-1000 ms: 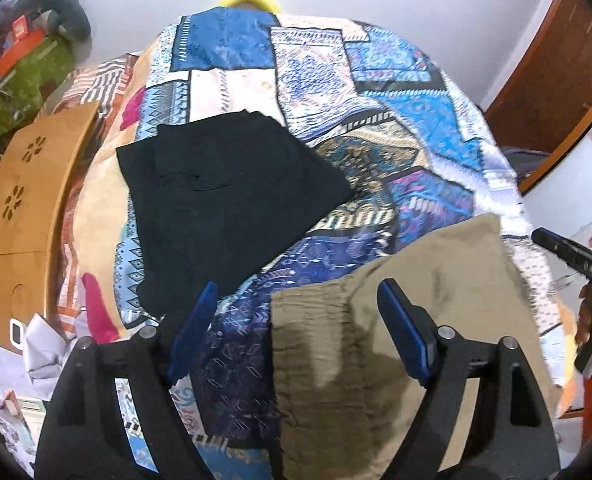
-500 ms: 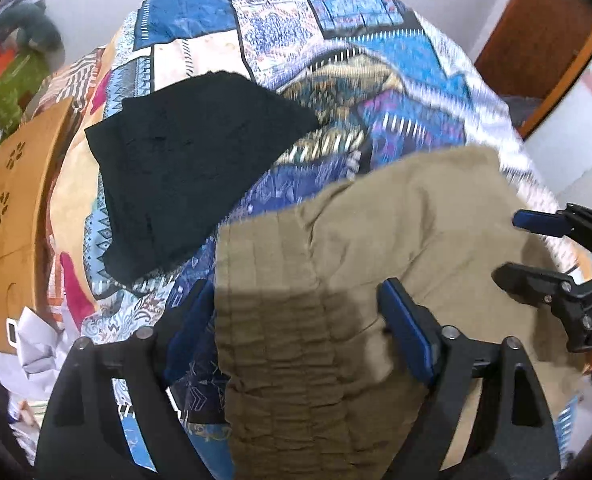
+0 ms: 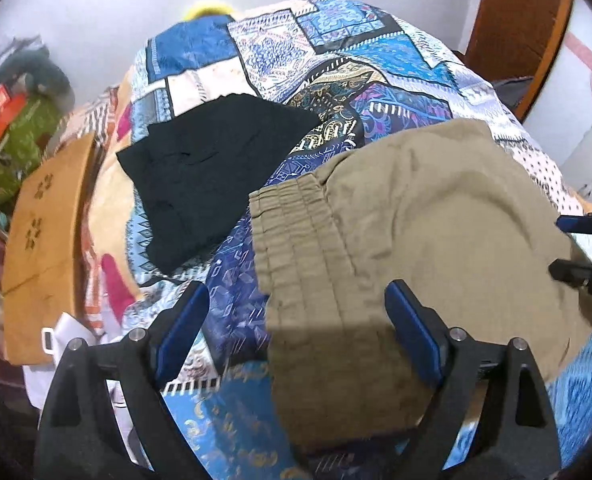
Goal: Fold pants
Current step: 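Smooth the folded pants with the right gripper while the left gripper grasps the waistband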
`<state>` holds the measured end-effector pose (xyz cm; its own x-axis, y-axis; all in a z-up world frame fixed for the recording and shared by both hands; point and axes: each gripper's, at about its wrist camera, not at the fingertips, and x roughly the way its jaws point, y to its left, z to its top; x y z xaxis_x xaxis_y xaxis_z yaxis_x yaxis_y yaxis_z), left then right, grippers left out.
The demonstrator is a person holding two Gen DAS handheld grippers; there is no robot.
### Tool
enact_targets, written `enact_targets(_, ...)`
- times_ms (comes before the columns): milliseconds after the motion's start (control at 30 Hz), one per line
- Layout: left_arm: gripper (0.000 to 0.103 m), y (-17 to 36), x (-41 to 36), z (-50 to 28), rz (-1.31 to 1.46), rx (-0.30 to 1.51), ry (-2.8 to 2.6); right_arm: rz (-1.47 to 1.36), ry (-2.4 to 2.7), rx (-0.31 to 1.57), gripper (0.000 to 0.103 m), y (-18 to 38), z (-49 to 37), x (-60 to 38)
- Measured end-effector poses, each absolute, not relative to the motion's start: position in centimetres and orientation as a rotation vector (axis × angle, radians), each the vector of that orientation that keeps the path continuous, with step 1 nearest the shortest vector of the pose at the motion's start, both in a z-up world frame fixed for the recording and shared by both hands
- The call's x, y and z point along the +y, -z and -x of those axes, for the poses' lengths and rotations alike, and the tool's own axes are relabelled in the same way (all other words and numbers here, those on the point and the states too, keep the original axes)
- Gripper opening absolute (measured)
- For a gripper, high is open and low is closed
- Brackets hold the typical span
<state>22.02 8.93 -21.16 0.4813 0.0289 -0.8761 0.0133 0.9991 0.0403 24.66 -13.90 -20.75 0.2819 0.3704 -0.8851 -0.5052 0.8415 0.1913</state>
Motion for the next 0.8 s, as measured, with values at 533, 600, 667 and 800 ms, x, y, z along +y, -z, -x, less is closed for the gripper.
enact_targets(533,0.092,19.1,10.0,-17.1,0.088,1.006,-0.042,0.045,-0.475,1.057,0.08,18.9,-20.6,-17.0)
enact_targets(600,0.092,18.3,10.4,-16.5,0.134,0.997,-0.047,0.047,-0.491,1.022,0.08,18.0,-20.4,-16.4)
enact_targets(667,0.092,17.7,10.7,-15.9,0.179,0.996,-0.043,0.05,-0.515,0.978,0.08,16.8,-20.1,-15.5)
enact_targets(800,0.092,18.0,10.4,-15.1,0.236,1.043,-0.004,0.068,-0.563,0.908,0.08,15.4,-19.7,-13.4)
